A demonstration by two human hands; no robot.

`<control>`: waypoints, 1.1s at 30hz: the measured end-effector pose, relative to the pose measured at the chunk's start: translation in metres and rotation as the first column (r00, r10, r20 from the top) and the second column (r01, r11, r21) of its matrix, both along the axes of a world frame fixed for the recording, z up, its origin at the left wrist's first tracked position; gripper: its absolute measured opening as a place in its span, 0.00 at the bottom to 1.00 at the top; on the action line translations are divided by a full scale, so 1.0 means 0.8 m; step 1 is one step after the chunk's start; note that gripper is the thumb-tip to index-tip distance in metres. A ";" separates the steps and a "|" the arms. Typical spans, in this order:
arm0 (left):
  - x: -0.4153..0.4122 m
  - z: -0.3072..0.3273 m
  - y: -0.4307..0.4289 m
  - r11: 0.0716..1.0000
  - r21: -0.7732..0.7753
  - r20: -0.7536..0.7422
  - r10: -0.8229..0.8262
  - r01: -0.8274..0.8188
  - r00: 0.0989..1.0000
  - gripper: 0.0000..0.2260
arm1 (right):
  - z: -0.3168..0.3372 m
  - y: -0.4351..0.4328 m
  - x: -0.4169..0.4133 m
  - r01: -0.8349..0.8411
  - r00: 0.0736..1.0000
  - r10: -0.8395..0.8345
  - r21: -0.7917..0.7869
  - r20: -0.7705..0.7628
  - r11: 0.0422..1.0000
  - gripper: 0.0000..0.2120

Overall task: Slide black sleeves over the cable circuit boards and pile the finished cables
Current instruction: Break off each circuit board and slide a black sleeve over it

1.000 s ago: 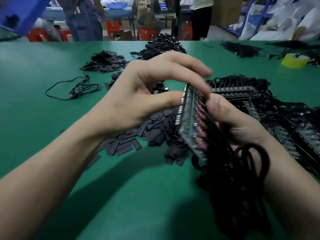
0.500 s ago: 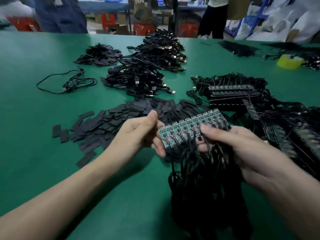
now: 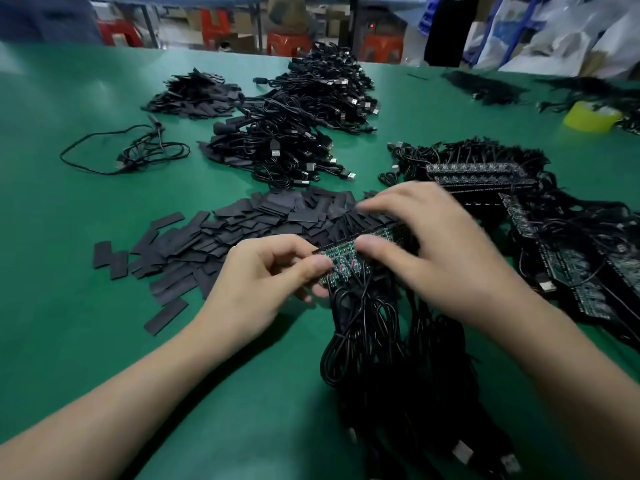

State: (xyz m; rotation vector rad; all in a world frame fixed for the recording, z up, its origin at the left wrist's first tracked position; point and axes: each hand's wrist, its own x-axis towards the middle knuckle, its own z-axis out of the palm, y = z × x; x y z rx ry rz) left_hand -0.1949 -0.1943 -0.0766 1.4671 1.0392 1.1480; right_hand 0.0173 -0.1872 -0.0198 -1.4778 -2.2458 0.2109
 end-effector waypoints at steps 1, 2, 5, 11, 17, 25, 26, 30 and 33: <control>-0.001 -0.002 0.000 1.000 -0.007 -0.015 0.009 -0.009 1.000 0.06 | 0.003 0.004 -0.007 -0.061 0.995 0.064 -0.047 0.072 0.997 0.22; -0.003 -0.003 0.000 1.000 -0.011 -0.031 0.015 -0.015 0.999 0.05 | 0.005 0.007 -0.013 -0.090 0.983 0.102 -0.087 0.150 0.992 0.20; -0.007 -0.006 0.002 0.999 0.031 -0.084 0.030 -0.028 0.996 0.04 | 0.007 0.019 -0.020 -0.094 0.945 0.111 -0.071 0.308 0.993 0.20; -0.002 -0.009 0.003 0.999 0.041 -0.081 0.025 -0.021 0.996 0.06 | -0.008 0.034 -0.024 -0.194 0.981 0.191 -0.199 -0.036 0.961 0.04; 0.000 -0.006 0.003 0.998 -0.021 -0.060 -0.065 0.064 0.996 0.05 | -0.027 0.028 -0.015 -0.208 0.968 0.158 -0.270 -0.195 0.940 0.05; -0.001 -0.004 0.004 0.986 -0.091 0.048 -0.136 0.139 0.990 0.06 | -0.041 0.026 -0.006 -0.337 0.888 0.172 -0.348 -0.427 0.875 0.03; -0.002 -0.004 0.004 0.984 -0.096 0.055 -0.146 0.151 0.988 0.05 | -0.042 0.026 -0.006 -0.354 0.877 0.180 -0.345 -0.445 0.870 0.03; -0.003 -0.004 0.005 0.973 -0.103 0.103 -0.197 0.208 0.975 0.05 | -0.041 0.027 -0.006 -0.438 0.816 0.197 -0.360 -0.543 0.824 0.04; -0.004 -0.007 0.005 0.960 -0.086 0.167 -0.249 0.265 0.954 0.05 | -0.039 0.026 -0.005 -0.519 0.742 0.196 -0.363 -0.642 0.774 0.02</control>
